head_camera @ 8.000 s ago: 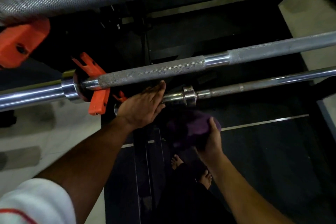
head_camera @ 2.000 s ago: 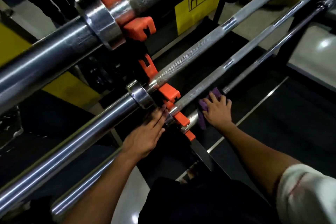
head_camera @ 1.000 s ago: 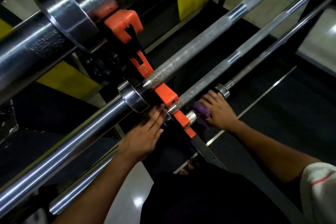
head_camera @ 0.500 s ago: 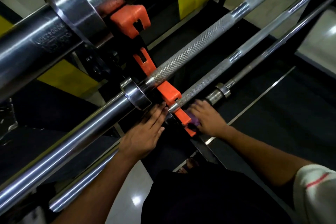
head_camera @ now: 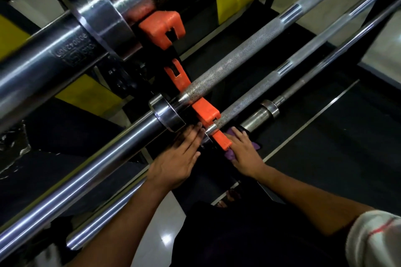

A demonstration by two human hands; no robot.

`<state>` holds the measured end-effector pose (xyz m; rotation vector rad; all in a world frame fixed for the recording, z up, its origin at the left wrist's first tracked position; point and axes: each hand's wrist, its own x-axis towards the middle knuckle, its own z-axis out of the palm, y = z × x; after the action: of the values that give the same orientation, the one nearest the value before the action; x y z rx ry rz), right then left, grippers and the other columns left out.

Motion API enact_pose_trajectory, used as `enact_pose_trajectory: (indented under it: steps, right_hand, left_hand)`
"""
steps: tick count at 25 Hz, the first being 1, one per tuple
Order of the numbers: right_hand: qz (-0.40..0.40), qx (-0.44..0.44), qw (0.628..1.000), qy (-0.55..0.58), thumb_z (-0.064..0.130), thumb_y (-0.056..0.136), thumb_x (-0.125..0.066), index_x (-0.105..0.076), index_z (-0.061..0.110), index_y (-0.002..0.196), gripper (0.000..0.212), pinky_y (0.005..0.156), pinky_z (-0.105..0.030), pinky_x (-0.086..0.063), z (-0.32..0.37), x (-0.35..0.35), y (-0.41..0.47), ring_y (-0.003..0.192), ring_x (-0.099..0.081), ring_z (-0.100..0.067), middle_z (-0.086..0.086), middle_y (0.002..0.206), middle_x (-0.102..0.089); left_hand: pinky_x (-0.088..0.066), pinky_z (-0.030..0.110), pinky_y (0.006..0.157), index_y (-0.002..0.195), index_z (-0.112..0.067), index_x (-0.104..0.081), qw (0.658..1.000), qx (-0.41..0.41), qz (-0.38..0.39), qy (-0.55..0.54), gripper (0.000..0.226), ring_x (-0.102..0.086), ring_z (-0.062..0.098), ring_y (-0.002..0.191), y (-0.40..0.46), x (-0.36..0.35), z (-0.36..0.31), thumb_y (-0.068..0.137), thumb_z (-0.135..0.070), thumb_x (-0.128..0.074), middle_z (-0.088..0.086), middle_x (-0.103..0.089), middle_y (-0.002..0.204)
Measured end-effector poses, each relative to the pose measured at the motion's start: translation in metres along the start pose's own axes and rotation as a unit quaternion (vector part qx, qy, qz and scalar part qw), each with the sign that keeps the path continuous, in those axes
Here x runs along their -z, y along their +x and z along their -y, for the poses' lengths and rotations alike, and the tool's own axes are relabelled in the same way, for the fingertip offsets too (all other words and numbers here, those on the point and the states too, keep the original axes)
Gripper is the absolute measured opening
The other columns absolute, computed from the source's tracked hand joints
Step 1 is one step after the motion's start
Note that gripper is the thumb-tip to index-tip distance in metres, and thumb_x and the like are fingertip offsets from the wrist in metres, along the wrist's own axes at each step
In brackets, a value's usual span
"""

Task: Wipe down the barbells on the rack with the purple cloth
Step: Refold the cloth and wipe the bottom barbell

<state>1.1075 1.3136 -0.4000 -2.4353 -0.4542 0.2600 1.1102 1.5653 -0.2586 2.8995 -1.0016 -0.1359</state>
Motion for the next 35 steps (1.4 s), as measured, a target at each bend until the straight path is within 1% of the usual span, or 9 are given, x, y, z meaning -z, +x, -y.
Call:
enact_pose_trajectory:
  steps: [4,8,14,18,22,26,29,32,35]
  right_hand:
    - [0.091,0.051,0.992,0.077,0.011,0.092,-0.060,-0.034,0.020,0.155,0.069,0.123,-0.041,-0.006,-0.010,0.027,-0.020,0.155,-0.006,-0.020,-0.001,0.162,-0.032]
    - [0.172,-0.075,0.951,0.244,0.025,0.098,-0.060,-0.061,0.040,0.123,0.029,0.113,-0.034,-0.038,-0.034,0.066,-0.057,0.129,-0.053,-0.010,0.012,0.132,-0.063]
    - [0.000,-0.373,0.836,0.402,0.021,0.100,-0.058,-0.062,0.034,0.110,0.016,0.104,-0.045,-0.047,-0.072,0.105,-0.106,0.107,-0.063,-0.025,-0.011,0.123,-0.066]
    - [-0.016,-0.373,0.803,0.465,0.023,0.097,-0.063,-0.065,0.023,0.121,0.025,0.103,-0.044,-0.049,-0.058,0.125,-0.117,0.109,-0.066,-0.027,-0.011,0.121,-0.070]
    - [-0.007,-0.333,0.784,0.525,0.013,0.076,-0.079,-0.069,0.011,0.111,0.037,0.091,-0.038,-0.053,-0.021,0.173,-0.124,0.100,-0.071,-0.026,-0.011,0.109,-0.075]
    - [-0.023,-0.264,0.753,0.602,0.018,0.039,-0.079,-0.067,0.006,0.101,0.064,0.068,-0.029,-0.060,0.004,0.209,-0.128,0.081,-0.074,-0.022,-0.014,0.093,-0.075]
    - [-0.071,-0.248,0.764,0.591,0.008,0.056,-0.079,-0.066,0.009,0.103,0.048,0.069,-0.025,-0.059,0.003,0.217,-0.121,0.081,-0.072,-0.018,-0.007,0.090,-0.075]
    - [-0.194,-0.285,0.801,0.489,0.015,0.092,-0.069,-0.068,0.020,0.108,0.016,0.077,-0.026,-0.051,-0.012,0.194,-0.115,0.095,-0.066,-0.017,-0.003,0.104,-0.074]
    - [-0.311,-0.363,0.667,0.572,0.030,0.101,-0.053,-0.065,0.014,0.115,0.024,0.077,-0.034,-0.049,-0.010,0.145,-0.121,0.102,-0.063,-0.027,-0.012,0.107,-0.070]
  left_hand:
    - [-0.028,0.039,0.121,0.160,-0.011,-0.005,1.000,0.003,0.003,0.024,0.062,-0.006,0.020,0.155,0.000,0.002,-0.002,0.107,-0.036,-0.026,0.003,0.004,0.168]
    - [-0.021,0.035,0.123,0.160,-0.013,-0.006,0.999,0.019,0.007,0.029,0.063,-0.001,0.015,0.154,0.000,0.002,-0.003,0.107,-0.038,-0.028,-0.001,0.009,0.168]
    - [-0.022,0.032,0.121,0.160,-0.016,-0.001,0.999,0.020,0.025,0.010,0.063,0.004,0.011,0.154,-0.001,0.005,-0.004,0.106,-0.042,-0.022,-0.004,0.012,0.167]
    - [-0.041,0.037,0.112,0.159,-0.018,-0.021,0.998,0.038,-0.002,-0.054,0.063,-0.018,0.017,0.153,0.003,0.017,-0.013,0.104,-0.045,-0.035,-0.003,-0.009,0.168]
    - [-0.044,0.040,0.106,0.142,-0.016,-0.054,0.986,-0.070,-0.126,-0.088,0.051,-0.050,0.017,0.131,0.026,0.040,-0.071,0.095,-0.034,-0.061,0.001,-0.051,0.147]
    - [-0.036,0.025,0.114,0.147,-0.028,-0.045,0.943,-0.038,0.068,-0.325,0.067,-0.046,-0.001,0.133,0.079,0.062,-0.131,0.088,-0.050,-0.069,-0.011,-0.053,0.143]
    - [-0.053,0.038,0.082,0.108,-0.023,-0.064,0.936,-0.067,0.119,-0.324,0.033,-0.065,0.007,0.092,0.106,0.059,-0.131,0.093,-0.053,-0.060,-0.008,-0.069,0.096]
    - [-0.052,0.040,0.076,0.103,-0.020,-0.061,0.958,-0.073,0.104,-0.257,0.040,-0.064,0.017,0.090,0.118,0.057,-0.128,0.097,-0.056,-0.045,-0.004,-0.068,0.094]
    - [-0.046,0.033,0.072,0.104,-0.024,-0.060,0.979,-0.055,0.088,-0.177,0.030,-0.064,0.024,0.094,0.126,0.058,-0.143,0.100,-0.051,-0.046,-0.002,-0.067,0.104]
